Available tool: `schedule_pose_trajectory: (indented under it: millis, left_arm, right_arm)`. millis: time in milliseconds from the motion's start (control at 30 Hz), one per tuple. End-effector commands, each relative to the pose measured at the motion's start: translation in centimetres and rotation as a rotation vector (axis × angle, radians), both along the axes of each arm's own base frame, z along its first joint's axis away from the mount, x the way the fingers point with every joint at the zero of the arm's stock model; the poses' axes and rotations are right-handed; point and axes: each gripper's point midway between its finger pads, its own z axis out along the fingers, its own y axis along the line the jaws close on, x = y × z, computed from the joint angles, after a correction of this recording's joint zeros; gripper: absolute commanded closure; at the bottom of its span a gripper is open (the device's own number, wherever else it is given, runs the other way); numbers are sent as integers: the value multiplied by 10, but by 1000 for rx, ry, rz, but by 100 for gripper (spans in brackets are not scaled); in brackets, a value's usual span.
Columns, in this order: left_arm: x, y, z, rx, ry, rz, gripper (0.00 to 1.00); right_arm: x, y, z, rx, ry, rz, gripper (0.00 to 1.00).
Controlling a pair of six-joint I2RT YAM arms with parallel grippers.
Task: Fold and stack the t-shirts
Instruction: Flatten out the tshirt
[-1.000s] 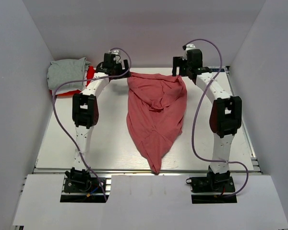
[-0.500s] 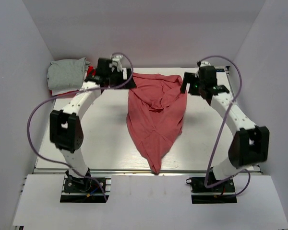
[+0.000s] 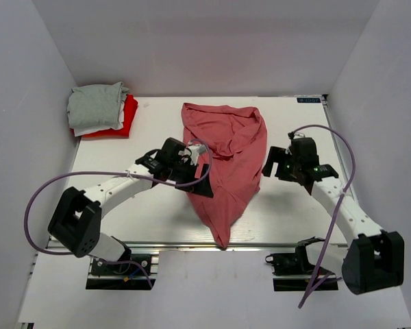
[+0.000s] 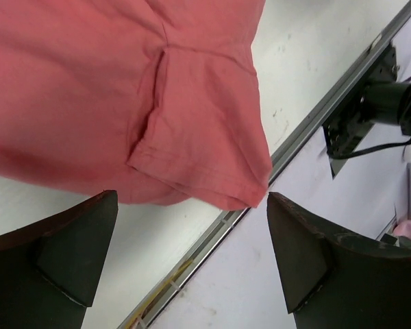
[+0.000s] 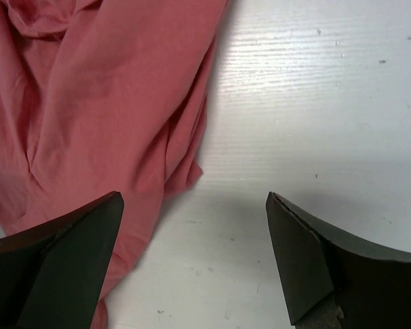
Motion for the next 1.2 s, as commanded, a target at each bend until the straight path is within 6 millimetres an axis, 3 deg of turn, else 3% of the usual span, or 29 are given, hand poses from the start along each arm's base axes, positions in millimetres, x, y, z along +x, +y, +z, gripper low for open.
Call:
schedule_pose_trajectory:
  millis: [0,167,300,467,567,767,833,1000,1167]
  left_arm:
    - [-7,-4,5,-20,-41,-12,0]
    - [-11,-16,-13,4,-9,-46,5]
    - [-26,-31,-11,-24,-12,-120,7]
    - [-30,-24,-29,71,-15,-95,7]
    - [-27,-22,-41,119,-4,-74,8]
    - [-3,-11,-44,242,-68,-4,10]
    - [-5,-14,-53,244,-49,-31,10]
    - [-16,-36,-54,143,-9,-109,14]
    - [-19,-45,-43,107,-32,-122,20]
  right_arm:
    - [-7,-2,6,20,-34,-17,10]
    - [-14,-3,8,21,-50,-5,10]
    - [-20,-5,1,15,-31,-8,10]
    - [-29,-8,-11,-5,1,-1,10]
    - [-33,-10,-16,-13,12,2,10]
    - [-34,-16,-17,-45,10,-10,10]
    - [-34,-18,-17,-58,14,-1,10]
    - [-33,-22,-14,-86,9,-4,10]
    - [-33,-23,-13,-96,1,3,10]
